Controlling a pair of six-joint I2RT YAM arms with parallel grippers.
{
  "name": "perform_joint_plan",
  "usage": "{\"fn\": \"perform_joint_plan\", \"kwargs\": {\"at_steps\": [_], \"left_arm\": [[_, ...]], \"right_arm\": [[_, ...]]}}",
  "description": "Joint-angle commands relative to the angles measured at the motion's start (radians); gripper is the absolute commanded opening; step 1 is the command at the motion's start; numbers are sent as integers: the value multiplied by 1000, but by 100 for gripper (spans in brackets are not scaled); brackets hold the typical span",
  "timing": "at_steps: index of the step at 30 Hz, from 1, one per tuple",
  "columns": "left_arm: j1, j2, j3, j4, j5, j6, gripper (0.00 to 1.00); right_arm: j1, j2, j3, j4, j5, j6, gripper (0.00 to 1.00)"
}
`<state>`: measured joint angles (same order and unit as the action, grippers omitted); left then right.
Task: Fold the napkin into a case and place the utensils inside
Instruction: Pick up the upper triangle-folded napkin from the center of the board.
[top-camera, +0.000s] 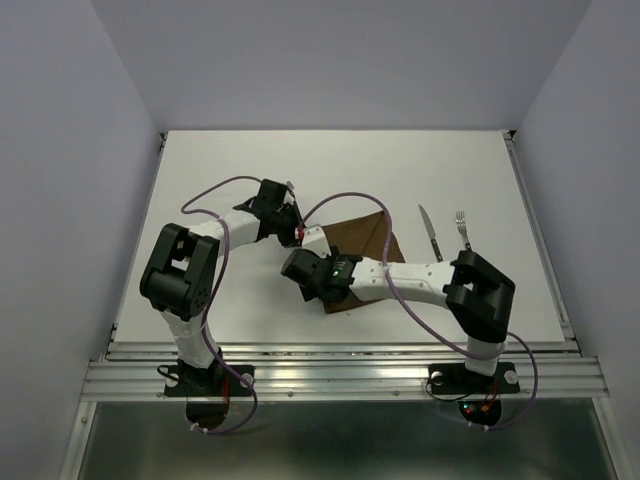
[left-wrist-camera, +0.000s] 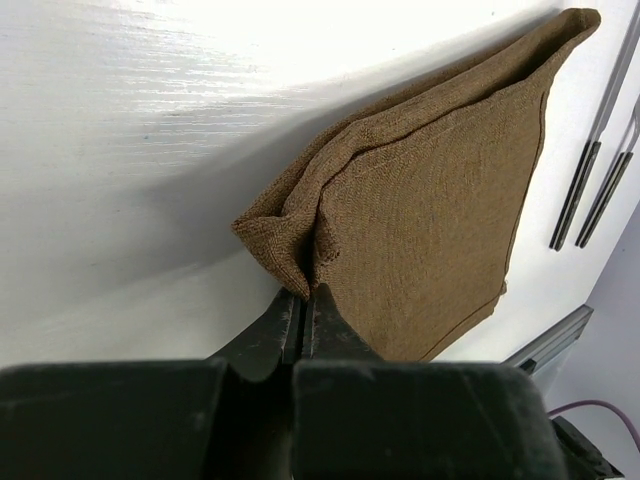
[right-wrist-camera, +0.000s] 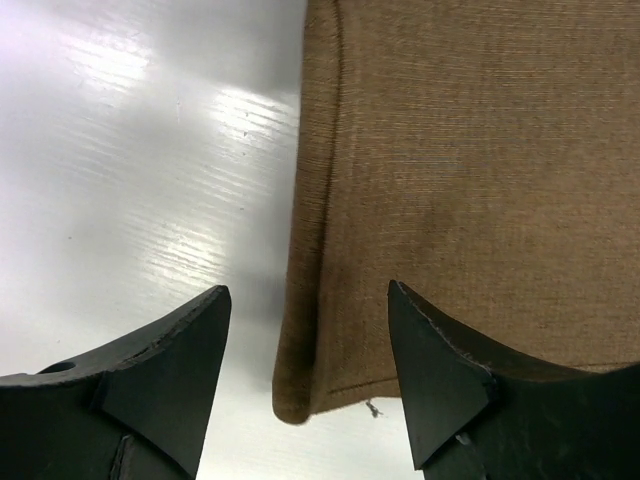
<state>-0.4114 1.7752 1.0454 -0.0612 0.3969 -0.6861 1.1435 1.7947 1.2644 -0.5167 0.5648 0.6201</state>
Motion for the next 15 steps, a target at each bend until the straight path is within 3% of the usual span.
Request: {"fn": "perform_joint_plan", "kwargs": {"at_steps": [1,3,10,15], "left_arm": [[0,-45,41,-19,-10,20,0],[0,-42,39,-19,-9,22,0],[0,-36,39,-17,-7,25,0],[0,-39,31,-12,-9,26,0]], "right_arm": [[41,75,90,-85,101,0,69],[50,107,102,-95,110,-2,69],[59,157,124,-106,103,24,52],[59,172,125,-120,122,38,45]]}}
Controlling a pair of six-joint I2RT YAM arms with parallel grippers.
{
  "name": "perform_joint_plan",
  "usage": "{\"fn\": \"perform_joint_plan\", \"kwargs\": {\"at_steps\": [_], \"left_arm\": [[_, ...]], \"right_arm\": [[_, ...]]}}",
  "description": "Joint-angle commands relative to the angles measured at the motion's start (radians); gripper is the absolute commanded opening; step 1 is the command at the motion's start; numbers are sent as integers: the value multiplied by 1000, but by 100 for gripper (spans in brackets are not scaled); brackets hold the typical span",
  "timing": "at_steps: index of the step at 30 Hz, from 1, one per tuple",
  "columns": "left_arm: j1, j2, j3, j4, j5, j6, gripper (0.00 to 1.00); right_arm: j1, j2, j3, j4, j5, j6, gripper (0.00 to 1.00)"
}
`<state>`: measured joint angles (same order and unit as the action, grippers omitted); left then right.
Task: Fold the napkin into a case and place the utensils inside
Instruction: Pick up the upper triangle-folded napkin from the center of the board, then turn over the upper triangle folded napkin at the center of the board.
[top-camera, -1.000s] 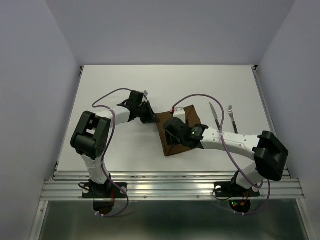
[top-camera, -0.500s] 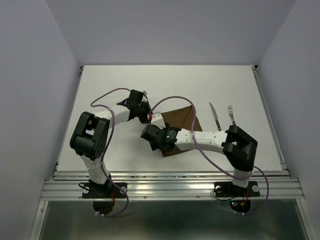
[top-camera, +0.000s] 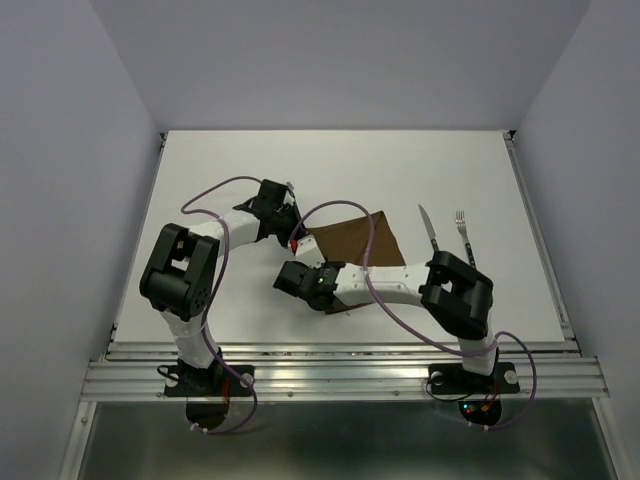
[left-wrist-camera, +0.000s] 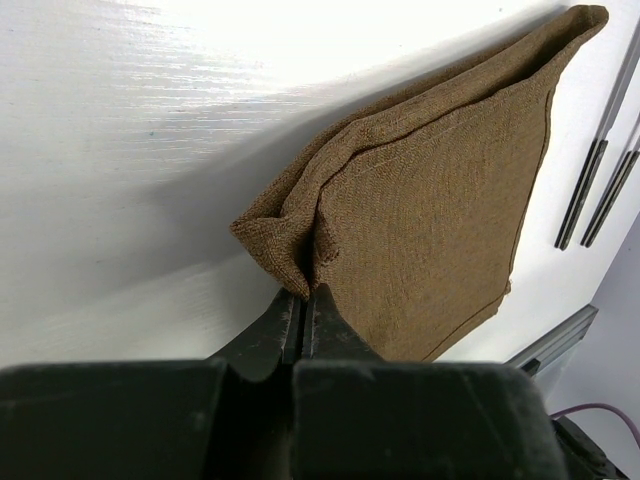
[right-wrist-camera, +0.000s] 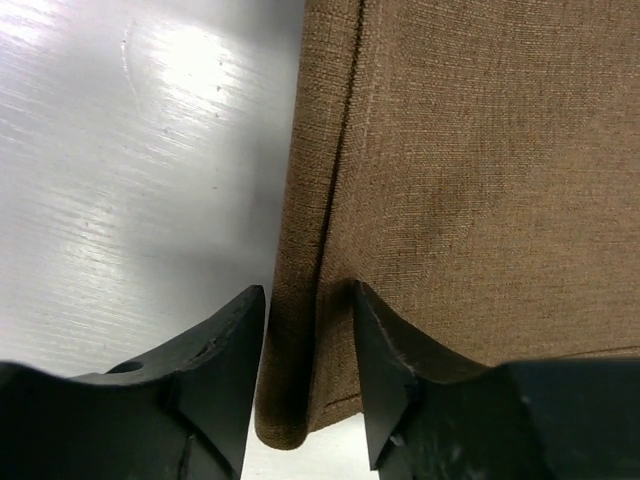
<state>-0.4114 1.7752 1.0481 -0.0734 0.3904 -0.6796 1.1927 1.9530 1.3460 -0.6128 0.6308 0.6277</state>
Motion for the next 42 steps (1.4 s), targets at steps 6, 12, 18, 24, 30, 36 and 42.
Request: {"fn": "perform_joint_plan", "kwargs": {"at_steps": [6,12,18,24,30,36,42], "left_arm": [[0,-39,24,17,15,8,0],[0,-42,29,23,22,5,0],[22,-74,18,20,24,14,0],[91,-114,13,1,39,37,0],[307,-210,55,-153,6,132,0],[534,-316,243,-376,-149,251,0],[606,-413,517,-552,-453,293,0]], "right_arm": [[10,29,73,-59,107,56,24],[19,27,90,-74,119,75,7],[39,17,122,-74,109,69,1],[61,50,241,-41,26,1,1],[82,174,502,19,-141,-58,1],[82,325,842,157,-426,-117,1],[82,324,925,338,-614,-120,1]]}}
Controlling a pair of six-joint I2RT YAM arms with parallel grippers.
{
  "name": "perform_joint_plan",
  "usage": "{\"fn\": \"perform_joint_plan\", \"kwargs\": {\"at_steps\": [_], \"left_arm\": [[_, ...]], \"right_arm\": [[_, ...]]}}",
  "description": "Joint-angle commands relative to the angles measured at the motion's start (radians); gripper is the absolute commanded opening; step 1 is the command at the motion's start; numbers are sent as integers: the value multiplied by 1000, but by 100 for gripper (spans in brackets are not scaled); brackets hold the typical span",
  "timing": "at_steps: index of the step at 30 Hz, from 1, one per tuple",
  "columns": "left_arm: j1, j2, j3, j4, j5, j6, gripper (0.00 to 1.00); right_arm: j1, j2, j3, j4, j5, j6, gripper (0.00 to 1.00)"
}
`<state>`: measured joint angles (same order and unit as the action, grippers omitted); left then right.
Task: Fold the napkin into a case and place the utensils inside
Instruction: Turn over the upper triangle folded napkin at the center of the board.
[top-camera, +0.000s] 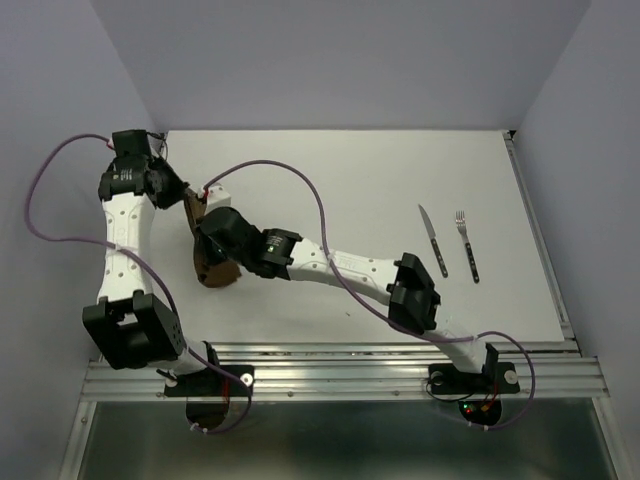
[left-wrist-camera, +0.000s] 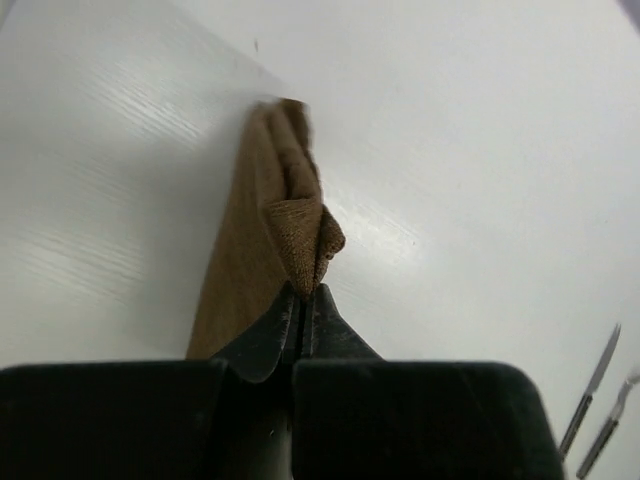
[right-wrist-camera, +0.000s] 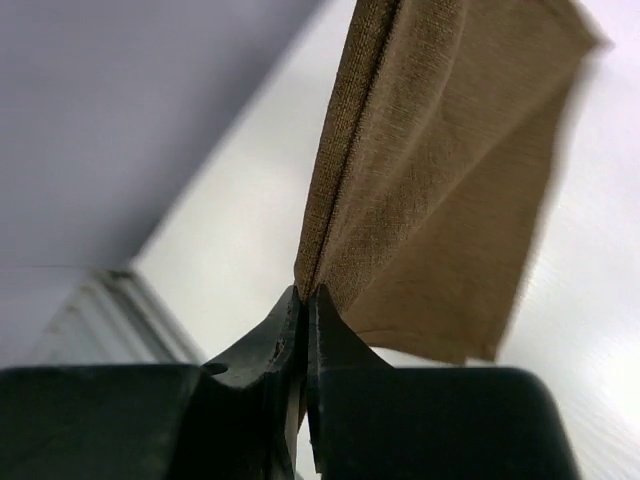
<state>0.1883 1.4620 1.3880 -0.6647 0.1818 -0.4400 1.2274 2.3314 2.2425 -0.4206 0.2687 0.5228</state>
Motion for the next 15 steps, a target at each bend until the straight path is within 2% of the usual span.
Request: {"fn": "perform_joint_plan", "kwargs": {"at_steps": [1,3,7,10,15], "left_arm": [[7,-107,204,34,-257,50,0],[5,-132,241,49,-265,46,0],[-44,-128,240,117,-300,30,0],[-154,-68,203,155,-352,11,0],[-344,46,62,261,-398,-48,0]], "right_arm": [[47,-72,5,172,-258,-15,1],[47,-130,-59,255,-261,-4,1],[37,-240,-347,423,-260,68,1],[15,-260,-440,467,-295,147,1],[-52,-346,-812,588,-321,305,1]]}}
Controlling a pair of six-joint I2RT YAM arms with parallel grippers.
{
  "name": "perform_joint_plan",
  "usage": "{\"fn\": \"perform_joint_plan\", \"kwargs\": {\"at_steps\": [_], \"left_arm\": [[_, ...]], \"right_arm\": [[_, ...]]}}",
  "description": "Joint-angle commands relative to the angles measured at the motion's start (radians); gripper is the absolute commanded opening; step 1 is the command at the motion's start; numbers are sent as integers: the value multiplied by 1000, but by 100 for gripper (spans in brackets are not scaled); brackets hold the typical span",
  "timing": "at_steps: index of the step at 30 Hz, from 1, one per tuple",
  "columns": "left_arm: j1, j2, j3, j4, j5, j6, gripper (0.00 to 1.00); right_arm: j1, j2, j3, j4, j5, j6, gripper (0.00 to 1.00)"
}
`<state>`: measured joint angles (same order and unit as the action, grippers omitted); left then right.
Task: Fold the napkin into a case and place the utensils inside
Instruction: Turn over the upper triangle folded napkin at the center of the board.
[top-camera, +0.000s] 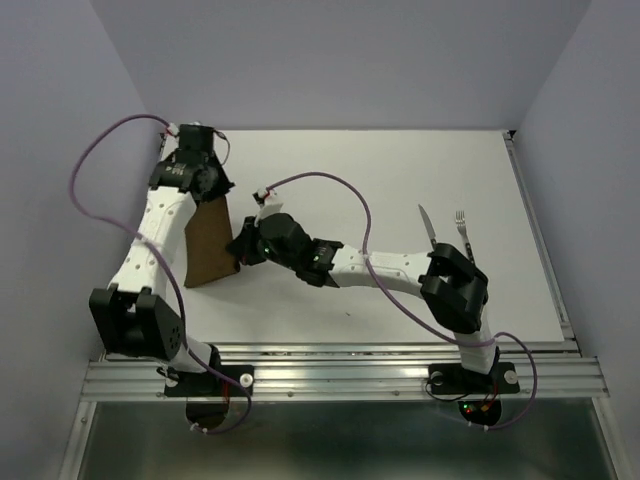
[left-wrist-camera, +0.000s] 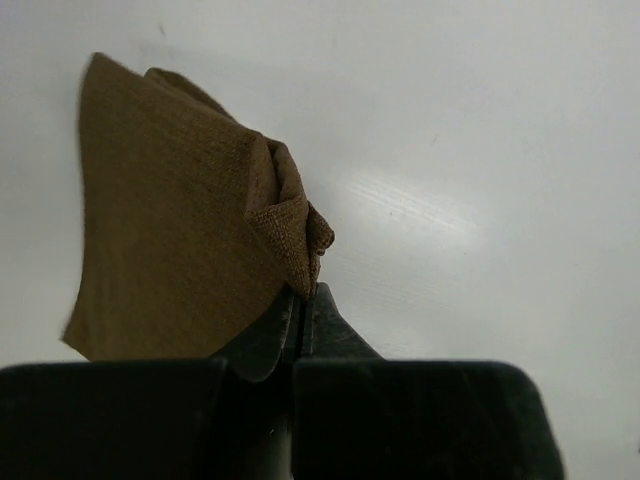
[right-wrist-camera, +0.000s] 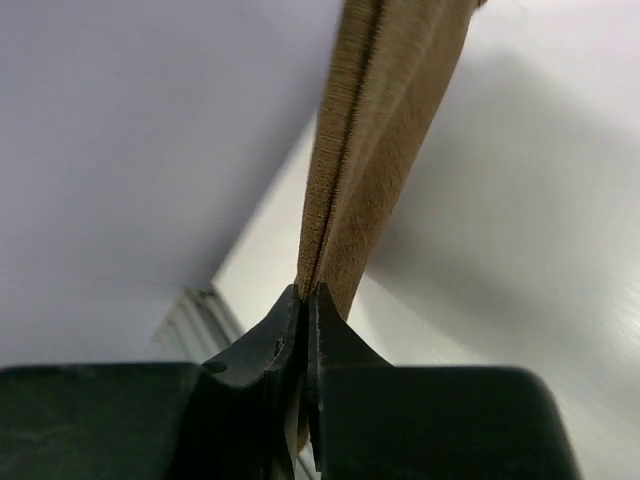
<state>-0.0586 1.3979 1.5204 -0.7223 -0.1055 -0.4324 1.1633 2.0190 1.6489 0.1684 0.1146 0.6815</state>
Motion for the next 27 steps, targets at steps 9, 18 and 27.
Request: {"fn": "perform_joint_plan", "kwargs": {"at_steps": [9,18,27], "left_arm": [[-319,360,-123,474,-132,-141,0],[-452,518,-26,475,-137,-172,0],[-527,601,43,462,-166,-177,0]], "right_arm": [[-60,-244,-685,51,-76,268,1],[-80,-348,-847,48,-39,286,1],[-99,-401,-957,34,-13,274,1]]}}
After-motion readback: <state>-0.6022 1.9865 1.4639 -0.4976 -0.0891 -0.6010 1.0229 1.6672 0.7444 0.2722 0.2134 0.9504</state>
